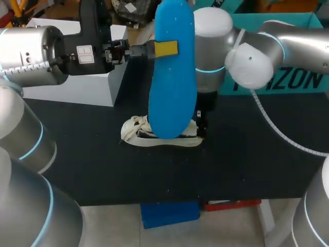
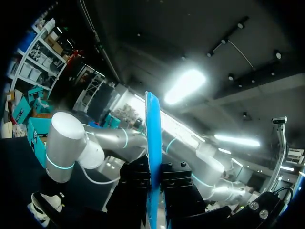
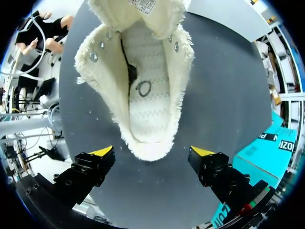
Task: Take the shoe out of the shoebox, open the shoe tongue, remove and reinsert the insole, then place the shoe into the shoebox
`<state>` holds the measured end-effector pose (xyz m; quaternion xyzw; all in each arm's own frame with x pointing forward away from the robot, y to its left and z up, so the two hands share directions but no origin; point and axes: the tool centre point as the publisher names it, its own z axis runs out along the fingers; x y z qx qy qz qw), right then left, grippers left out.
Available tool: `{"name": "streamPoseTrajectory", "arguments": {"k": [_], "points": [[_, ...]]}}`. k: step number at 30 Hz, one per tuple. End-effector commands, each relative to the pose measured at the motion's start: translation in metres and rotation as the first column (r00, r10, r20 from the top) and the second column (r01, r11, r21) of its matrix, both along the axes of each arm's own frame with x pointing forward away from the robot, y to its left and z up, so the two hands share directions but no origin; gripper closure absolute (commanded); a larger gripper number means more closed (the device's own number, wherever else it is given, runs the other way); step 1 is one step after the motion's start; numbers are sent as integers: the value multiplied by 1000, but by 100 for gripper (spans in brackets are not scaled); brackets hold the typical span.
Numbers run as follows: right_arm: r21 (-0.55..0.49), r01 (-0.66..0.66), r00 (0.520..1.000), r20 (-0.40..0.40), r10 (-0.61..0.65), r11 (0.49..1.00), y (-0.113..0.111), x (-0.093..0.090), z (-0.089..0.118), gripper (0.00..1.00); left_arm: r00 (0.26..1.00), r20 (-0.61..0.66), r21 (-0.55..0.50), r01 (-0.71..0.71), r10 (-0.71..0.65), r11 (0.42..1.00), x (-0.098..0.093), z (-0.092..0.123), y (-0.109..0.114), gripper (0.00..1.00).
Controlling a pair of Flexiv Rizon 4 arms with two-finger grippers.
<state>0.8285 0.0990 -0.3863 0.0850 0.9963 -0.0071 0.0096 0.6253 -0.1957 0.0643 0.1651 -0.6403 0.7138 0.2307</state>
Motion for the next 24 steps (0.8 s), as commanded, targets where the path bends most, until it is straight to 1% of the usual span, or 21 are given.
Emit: {"name": "streamPoseTrajectory", "arguments": {"k": [1, 4, 6, 8, 11, 15, 18, 24], "points": [[196, -15, 999, 39, 7, 981, -7, -1, 1, 0, 1000, -1, 4, -1, 1, 1000, 0, 1, 0, 100], [219, -25, 999, 44, 16, 975, -5, -1, 2, 0, 1000, -1, 4, -1, 1, 1000, 0, 1, 0, 100], [266, -30, 999, 48, 17, 963, -4, -1, 2, 0, 1000, -1, 4, -1, 1, 1000, 0, 1, 0, 100], [286, -31, 999, 47, 18, 958, -4, 0, 2, 0, 1000, -1, 4, -1, 1, 1000, 0, 1, 0, 100], [345, -37, 999, 44, 23, 938, -3, -1, 2, 0, 1000, -1, 4, -1, 1, 1000, 0, 1, 0, 100], [427, -27, 999, 46, 9, 904, -2, -3, 1, 0, 1000, -1, 4, -1, 1, 1000, 0, 1, 0, 100], [508, -29, 998, 61, -3, 861, -2, -4, 2, 0, 1000, -1, 4, -1, 1, 1000, 0, 1, 0, 100], [578, -27, 997, 78, -22, 815, -1, -5, 2, 0, 1000, -1, 4, -1, 1, 1000, 0, 1, 0, 100]]}}
